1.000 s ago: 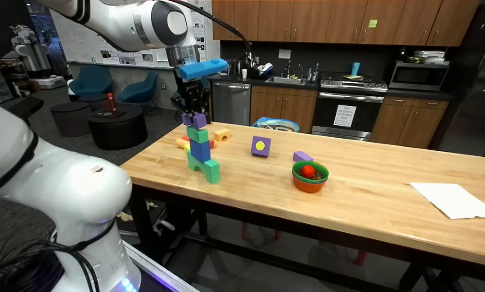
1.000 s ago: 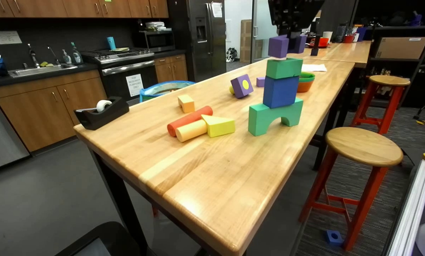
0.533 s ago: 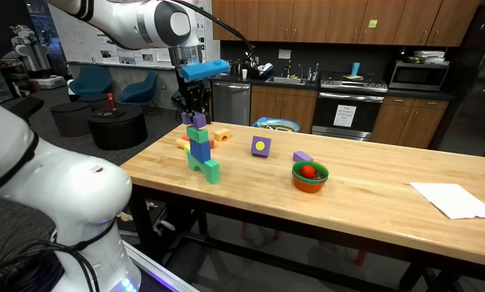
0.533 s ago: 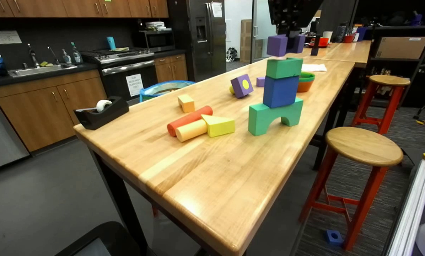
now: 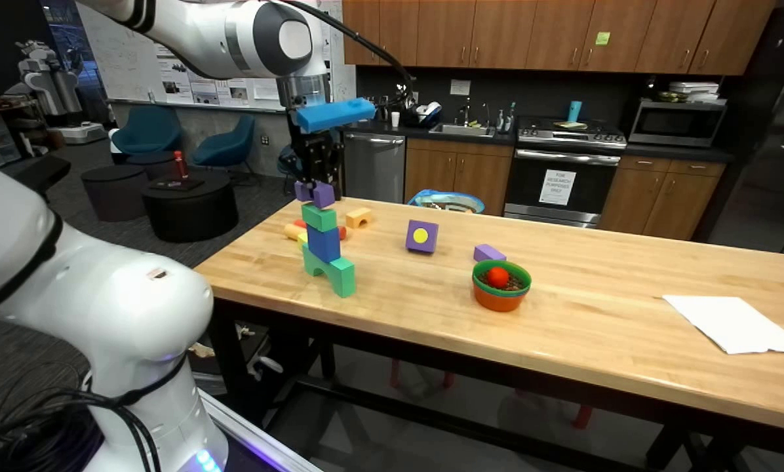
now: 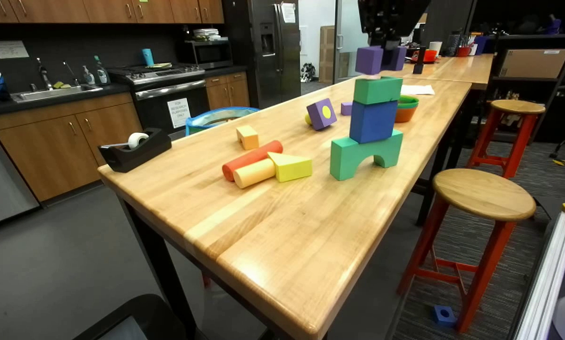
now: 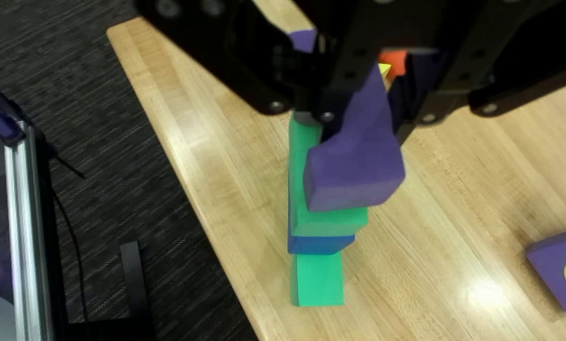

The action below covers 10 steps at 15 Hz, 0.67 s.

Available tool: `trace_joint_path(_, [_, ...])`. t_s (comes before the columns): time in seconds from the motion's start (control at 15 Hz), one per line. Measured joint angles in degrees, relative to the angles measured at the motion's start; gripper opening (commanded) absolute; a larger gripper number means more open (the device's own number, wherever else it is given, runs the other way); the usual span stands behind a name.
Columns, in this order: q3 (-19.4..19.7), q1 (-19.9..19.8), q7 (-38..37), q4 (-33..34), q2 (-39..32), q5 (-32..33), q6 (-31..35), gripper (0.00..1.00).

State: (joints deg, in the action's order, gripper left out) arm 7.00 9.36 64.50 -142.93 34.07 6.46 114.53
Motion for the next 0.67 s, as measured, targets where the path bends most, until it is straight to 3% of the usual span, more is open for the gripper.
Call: trace_joint_path(0.67, [0.8, 0.0, 0.9, 0.0, -0.5, -1.5, 0.0, 0.06])
